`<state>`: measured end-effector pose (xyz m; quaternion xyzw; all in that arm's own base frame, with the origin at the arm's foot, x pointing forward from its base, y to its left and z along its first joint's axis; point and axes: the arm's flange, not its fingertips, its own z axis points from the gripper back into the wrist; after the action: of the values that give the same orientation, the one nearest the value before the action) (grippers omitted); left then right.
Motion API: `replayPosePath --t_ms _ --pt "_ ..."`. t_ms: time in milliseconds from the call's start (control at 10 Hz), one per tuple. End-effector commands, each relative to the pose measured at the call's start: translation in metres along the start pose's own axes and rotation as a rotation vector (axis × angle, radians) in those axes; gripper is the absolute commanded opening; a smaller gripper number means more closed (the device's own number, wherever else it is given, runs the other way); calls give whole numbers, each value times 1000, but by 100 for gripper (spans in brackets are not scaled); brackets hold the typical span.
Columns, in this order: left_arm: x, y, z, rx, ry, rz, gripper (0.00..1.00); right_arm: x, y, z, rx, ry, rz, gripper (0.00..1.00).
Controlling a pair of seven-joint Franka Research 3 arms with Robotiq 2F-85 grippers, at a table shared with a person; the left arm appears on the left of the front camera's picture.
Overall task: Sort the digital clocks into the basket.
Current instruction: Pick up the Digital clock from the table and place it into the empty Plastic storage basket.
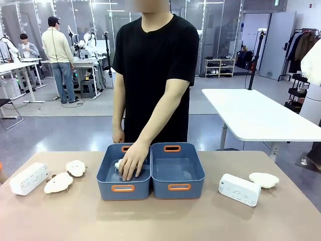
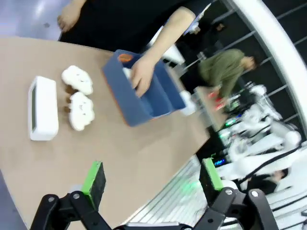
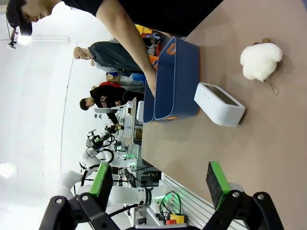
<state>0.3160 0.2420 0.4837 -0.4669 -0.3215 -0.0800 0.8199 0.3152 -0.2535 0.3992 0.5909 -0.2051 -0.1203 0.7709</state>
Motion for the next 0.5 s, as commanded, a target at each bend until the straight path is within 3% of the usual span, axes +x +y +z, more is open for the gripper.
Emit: replayPosePath --t_ms 0,200,400 --pt "42 -25 -40 265 363 -163 100 1 0 2 9 4 3 100" --pt "54 -21 -97 559 630 -290 100 1 0 2 9 4 3 100" --pt "37 -12 -148 830 726 -525 100 1 0 2 9 4 3 100"
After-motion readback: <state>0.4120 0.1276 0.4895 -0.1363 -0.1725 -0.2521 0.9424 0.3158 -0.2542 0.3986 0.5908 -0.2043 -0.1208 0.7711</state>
